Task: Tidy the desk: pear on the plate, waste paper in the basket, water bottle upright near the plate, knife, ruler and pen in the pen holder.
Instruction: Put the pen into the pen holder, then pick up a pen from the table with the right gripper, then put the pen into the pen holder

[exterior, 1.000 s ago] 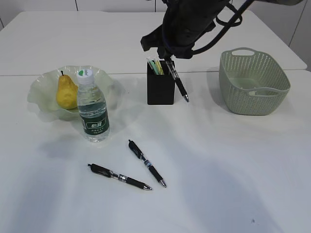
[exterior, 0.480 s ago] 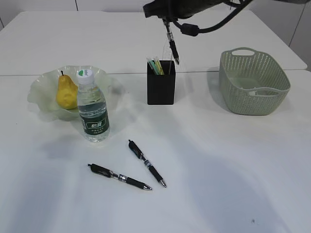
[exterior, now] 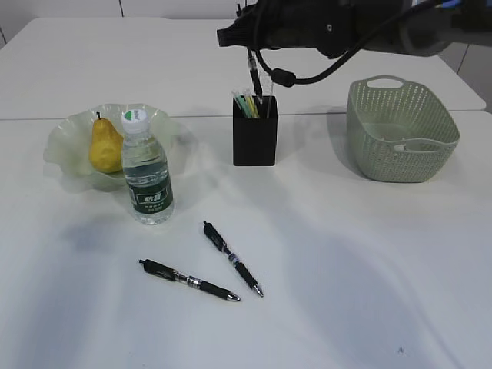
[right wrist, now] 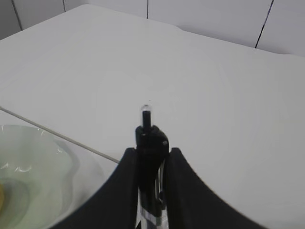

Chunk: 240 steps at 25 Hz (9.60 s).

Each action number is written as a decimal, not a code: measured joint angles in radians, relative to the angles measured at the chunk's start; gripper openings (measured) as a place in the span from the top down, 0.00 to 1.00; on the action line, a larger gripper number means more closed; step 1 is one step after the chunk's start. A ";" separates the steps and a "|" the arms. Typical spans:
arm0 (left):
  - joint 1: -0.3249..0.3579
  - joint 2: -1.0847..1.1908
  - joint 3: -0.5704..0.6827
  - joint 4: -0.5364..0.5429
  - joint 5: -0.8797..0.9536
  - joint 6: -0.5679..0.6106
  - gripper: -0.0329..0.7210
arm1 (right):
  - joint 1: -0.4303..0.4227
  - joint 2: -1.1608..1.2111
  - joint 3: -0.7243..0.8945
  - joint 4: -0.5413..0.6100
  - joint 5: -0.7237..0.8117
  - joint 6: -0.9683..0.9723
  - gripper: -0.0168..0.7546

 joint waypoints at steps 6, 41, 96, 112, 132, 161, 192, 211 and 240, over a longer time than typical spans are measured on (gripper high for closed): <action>0.000 0.000 0.000 0.000 0.004 0.000 0.45 | -0.004 0.046 0.000 0.000 -0.080 0.000 0.85; 0.000 0.000 0.000 0.013 0.006 0.000 0.46 | -0.046 0.158 0.000 0.017 -0.030 0.025 0.63; 0.006 0.000 0.000 0.037 0.025 0.000 0.46 | 0.213 -0.042 -0.008 0.205 1.108 -0.027 0.50; 0.006 0.000 0.000 0.037 0.025 0.000 0.46 | 0.213 0.085 -0.012 0.228 1.033 -0.026 0.46; 0.006 0.000 0.000 0.037 0.025 0.000 0.46 | 0.214 0.161 -0.017 0.260 0.983 -0.026 0.46; 0.006 0.000 0.000 0.037 0.003 0.000 0.46 | 0.214 0.178 -0.017 0.242 0.971 -0.028 0.46; 0.006 0.000 0.000 0.037 0.003 0.000 0.46 | 0.214 0.170 -0.064 0.244 1.002 -0.048 0.87; 0.006 0.000 0.000 0.037 0.025 0.000 0.46 | 0.017 -0.056 -0.072 0.246 0.813 -0.122 0.87; 0.006 0.000 0.000 0.037 0.027 0.000 0.46 | -0.013 0.105 -0.074 0.233 0.074 -0.130 0.87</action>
